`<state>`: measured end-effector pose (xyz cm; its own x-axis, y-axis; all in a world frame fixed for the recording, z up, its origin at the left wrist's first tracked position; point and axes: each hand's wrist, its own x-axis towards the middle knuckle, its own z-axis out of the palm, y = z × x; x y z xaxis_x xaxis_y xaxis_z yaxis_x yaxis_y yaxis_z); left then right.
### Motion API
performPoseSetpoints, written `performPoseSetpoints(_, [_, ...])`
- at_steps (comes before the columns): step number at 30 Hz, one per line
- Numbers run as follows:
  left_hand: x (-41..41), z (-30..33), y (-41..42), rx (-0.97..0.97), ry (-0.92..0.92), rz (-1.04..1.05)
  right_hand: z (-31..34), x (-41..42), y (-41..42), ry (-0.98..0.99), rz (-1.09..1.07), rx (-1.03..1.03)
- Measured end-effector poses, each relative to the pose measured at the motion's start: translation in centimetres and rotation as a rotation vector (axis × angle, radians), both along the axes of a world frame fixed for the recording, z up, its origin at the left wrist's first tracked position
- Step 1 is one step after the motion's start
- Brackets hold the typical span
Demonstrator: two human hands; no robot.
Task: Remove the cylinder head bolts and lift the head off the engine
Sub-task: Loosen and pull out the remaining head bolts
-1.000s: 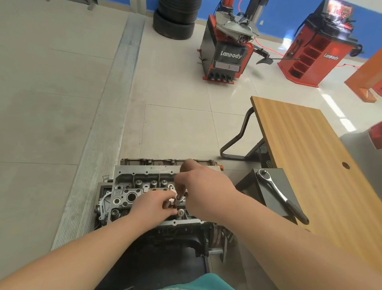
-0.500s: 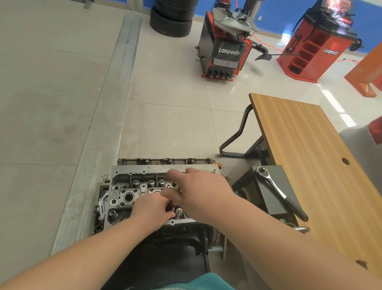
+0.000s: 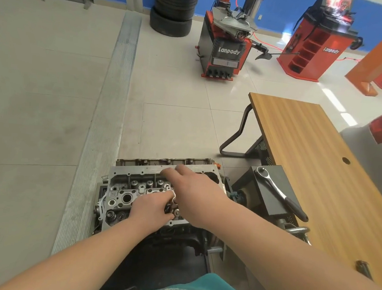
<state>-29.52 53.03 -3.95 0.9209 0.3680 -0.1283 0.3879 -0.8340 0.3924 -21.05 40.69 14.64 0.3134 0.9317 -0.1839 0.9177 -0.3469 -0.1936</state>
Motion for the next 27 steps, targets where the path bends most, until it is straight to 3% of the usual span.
performPoseSetpoints(2, [-0.1, 0.2, -0.1, -0.009, -0.013, 0.005, -0.1, -0.1, -0.4, -0.040, 0.094, 0.035])
performPoseSetpoints(8, [0.1, 0.5, -0.4, 0.020, 0.032, 0.000, 0.1, -0.2, -0.3, -0.039, -0.047, 0.120])
performPoseSetpoints(16, [-0.5, 1.2, 0.2, 0.082, -0.013, -0.140, 2.1, 3.3, -5.6, 0.080, -0.279, 0.551])
performPoseSetpoints(27, [-0.5, 2.6, 0.3, 0.065, 0.095, -0.169, -3.5, 5.6, -9.6, 0.107, -0.227, 0.425])
